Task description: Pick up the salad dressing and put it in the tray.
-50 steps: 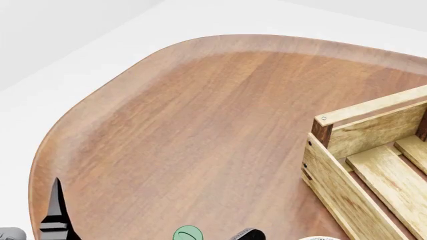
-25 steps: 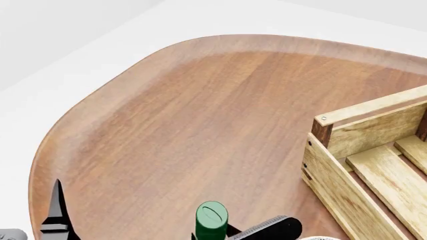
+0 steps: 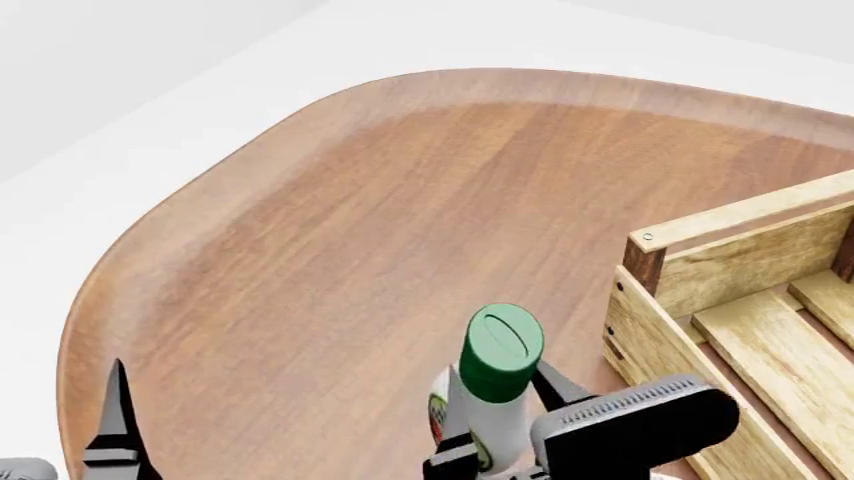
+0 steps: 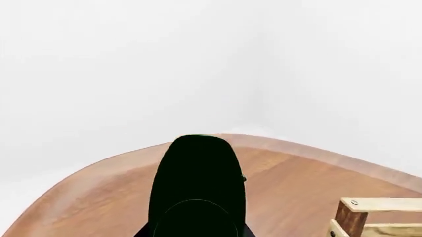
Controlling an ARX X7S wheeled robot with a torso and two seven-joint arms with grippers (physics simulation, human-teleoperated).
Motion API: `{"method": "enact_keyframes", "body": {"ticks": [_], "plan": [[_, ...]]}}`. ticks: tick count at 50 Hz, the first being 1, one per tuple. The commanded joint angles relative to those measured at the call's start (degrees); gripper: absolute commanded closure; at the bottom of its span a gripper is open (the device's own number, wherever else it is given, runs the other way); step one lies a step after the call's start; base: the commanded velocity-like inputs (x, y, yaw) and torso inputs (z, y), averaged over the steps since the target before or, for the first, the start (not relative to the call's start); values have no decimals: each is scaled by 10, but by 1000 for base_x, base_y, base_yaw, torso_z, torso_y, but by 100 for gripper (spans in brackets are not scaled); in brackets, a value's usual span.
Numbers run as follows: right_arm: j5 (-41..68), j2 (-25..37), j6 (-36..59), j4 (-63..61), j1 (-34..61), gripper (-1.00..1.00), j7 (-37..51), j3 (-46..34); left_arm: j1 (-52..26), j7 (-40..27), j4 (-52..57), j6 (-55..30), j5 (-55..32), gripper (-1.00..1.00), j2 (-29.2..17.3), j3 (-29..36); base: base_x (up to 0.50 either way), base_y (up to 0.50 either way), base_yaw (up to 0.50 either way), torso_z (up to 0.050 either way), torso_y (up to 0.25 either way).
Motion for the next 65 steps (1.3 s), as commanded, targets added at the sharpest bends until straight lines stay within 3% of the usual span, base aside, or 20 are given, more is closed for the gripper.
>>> {"method": "enact_keyframes", "body": {"ticks": [1,26,37,57,65], "plan": [[9,15,29,-48,19,100,36,55,-2,-1,-1,0,-2,-100,-2,2,0,0,0,0,0],[3,49,80,55,100,100,98,158,-8,-3,-4,2,-5,-100,-5,7,0,0,0,0,0],[-23,64,83,133,143,100,112,167,-6,-4,-8,7,-6,-100,-6,8,0,0,0,0,1],[-39,64,20,374,208,100,102,206,-4,-9,-9,12,-9,-100,-8,6,0,0,0,0,1],[-90,71,-46,476,234,100,111,187,-5,-11,-9,12,-8,-100,-9,8,0,0,0,0,0]]}}
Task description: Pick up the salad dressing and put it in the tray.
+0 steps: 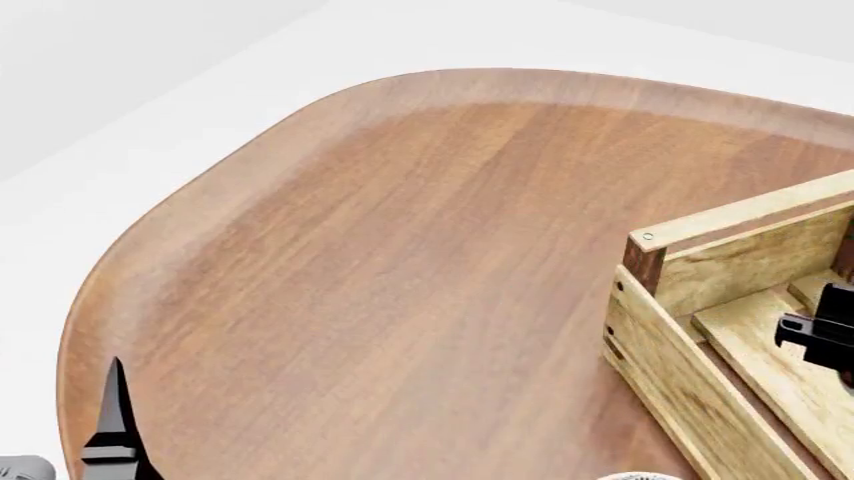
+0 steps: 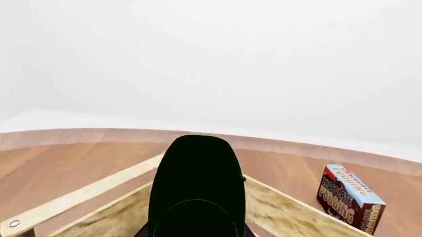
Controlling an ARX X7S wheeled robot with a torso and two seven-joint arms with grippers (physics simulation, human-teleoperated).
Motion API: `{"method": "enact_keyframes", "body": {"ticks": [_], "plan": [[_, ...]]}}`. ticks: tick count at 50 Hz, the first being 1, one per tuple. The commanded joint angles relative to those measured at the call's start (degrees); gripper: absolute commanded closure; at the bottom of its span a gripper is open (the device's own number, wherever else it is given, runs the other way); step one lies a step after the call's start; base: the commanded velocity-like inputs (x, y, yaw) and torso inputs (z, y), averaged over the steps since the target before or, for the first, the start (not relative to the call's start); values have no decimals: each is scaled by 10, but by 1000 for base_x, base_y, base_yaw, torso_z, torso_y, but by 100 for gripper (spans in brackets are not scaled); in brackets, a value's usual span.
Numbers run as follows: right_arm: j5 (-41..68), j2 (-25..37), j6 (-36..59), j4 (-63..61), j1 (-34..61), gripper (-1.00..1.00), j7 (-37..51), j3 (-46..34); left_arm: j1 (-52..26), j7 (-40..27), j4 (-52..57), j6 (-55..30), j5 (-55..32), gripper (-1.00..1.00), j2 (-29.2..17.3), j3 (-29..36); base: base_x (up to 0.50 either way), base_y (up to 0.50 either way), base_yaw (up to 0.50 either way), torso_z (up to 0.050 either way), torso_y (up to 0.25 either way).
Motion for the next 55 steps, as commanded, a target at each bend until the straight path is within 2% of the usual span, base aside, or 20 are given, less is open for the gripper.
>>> {"method": "enact_keyframes", "body": {"ticks": [1,5,16,24,55], "plan": [[-47,7,-63,134,42,100,-3,2,-1,-3,0,1,1,-100,-1,2,0,0,0,0,0],[-57,7,-92,196,62,100,-8,-1,-2,-3,-2,1,1,-100,-1,3,0,0,0,0,0],[-109,-11,-249,415,121,100,-15,-30,0,-7,0,3,-1,-100,-4,1,0,0,0,0,1],[-129,-28,-414,687,206,100,-31,-35,-1,-8,-3,6,1,-100,-4,3,0,0,0,0,0],[-180,-49,-412,688,155,100,-23,59,-2,-13,-7,8,3,-100,-8,10,0,0,0,0,1]]}}
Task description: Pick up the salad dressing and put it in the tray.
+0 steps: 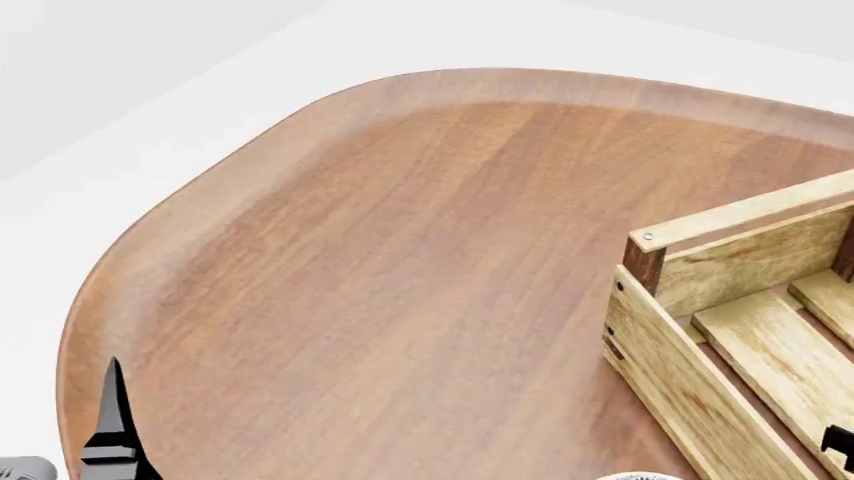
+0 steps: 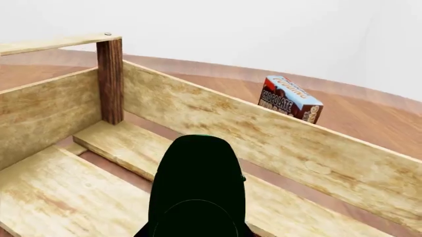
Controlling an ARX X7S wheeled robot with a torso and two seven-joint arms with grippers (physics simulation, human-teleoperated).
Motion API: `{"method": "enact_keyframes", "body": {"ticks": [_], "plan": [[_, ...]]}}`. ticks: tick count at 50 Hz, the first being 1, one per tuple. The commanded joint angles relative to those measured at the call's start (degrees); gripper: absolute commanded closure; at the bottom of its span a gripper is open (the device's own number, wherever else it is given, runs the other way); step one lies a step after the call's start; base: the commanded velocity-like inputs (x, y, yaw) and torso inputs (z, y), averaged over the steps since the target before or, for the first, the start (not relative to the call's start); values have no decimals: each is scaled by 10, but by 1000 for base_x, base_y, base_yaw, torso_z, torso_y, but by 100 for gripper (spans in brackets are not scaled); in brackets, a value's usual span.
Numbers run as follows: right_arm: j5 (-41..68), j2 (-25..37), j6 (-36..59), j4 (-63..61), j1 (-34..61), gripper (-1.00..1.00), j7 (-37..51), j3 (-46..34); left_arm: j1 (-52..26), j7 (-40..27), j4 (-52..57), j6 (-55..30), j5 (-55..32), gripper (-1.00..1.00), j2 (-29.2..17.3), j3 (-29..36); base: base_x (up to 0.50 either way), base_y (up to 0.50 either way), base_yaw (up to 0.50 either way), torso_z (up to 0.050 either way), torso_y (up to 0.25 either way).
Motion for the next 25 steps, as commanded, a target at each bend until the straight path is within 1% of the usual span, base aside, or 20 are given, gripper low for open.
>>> {"method": "enact_keyframes", "body": {"ticks": [1,14,15,25], "plan": [[-32,-4,-8,2,-3,100,2,30,-1,-2,-1,0,0,-100,-1,2,0,0,0,0,0],[-45,-6,-12,2,-4,100,5,47,-2,-3,0,-1,-2,-100,-4,4,0,0,0,0,1],[-47,-6,-13,2,-5,-100,7,47,-2,-3,0,-1,-2,-100,-4,4,0,0,0,0,0],[-50,-6,-10,2,-4,-100,4,53,-3,-5,3,-2,-2,-100,-6,6,0,0,0,0,0]]}}
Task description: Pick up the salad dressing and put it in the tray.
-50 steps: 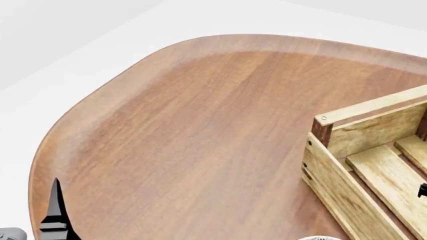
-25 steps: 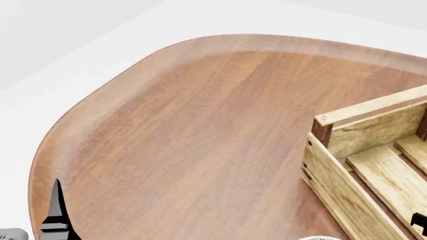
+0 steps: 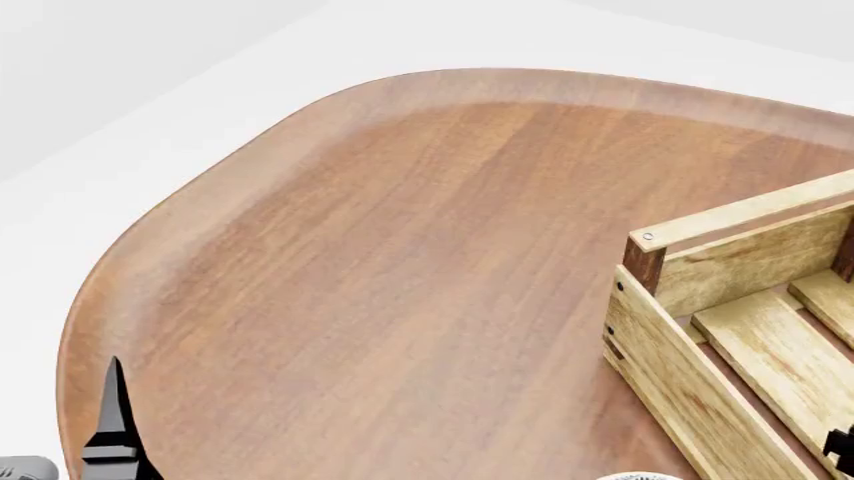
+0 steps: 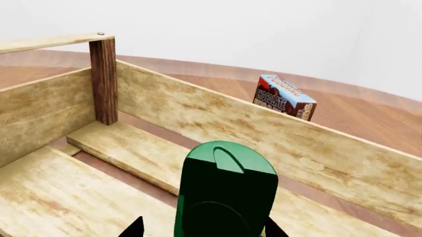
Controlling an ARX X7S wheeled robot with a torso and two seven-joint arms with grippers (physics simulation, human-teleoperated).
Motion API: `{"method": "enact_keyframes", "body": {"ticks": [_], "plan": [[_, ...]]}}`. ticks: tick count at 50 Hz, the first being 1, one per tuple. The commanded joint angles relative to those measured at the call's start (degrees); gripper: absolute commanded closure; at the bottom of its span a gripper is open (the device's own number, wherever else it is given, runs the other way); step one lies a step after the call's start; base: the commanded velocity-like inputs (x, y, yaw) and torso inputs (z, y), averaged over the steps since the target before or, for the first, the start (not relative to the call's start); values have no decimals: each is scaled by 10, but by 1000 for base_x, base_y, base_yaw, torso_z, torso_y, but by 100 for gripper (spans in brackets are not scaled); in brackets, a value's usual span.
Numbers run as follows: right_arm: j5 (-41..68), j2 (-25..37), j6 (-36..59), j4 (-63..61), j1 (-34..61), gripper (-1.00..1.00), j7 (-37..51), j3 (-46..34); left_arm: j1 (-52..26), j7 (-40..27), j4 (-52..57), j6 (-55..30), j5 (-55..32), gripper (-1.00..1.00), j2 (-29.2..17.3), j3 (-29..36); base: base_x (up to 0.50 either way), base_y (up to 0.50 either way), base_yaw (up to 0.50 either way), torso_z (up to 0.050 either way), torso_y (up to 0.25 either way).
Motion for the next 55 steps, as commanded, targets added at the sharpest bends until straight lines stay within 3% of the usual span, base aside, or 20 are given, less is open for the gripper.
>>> {"method": "enact_keyframes", "body": {"ticks": [1,26,30,35,46,55], "plan": [[-12,-1,1,0,1,-100,0,8,-1,-2,2,-1,-1,-100,-2,2,0,0,0,0,0],[-32,8,-24,-10,3,-100,16,0,1,-6,4,1,-4,-100,-5,2,0,0,0,0,0],[5,-2,133,-311,-118,-100,14,39,2,-8,7,2,-4,-100,-6,2,0,0,0,0,0],[28,-8,225,-492,-182,-100,2,53,2,-8,7,1,-3,-100,-6,4,0,0,0,0,0],[68,-13,378,-770,-265,-100,-13,62,3,-10,8,3,-6,-100,-8,3,0,0,0,0,0],[88,-20,426,-953,-325,-100,-18,62,6,-14,15,9,-10,-100,-8,-1,0,0,0,0,0]]}}
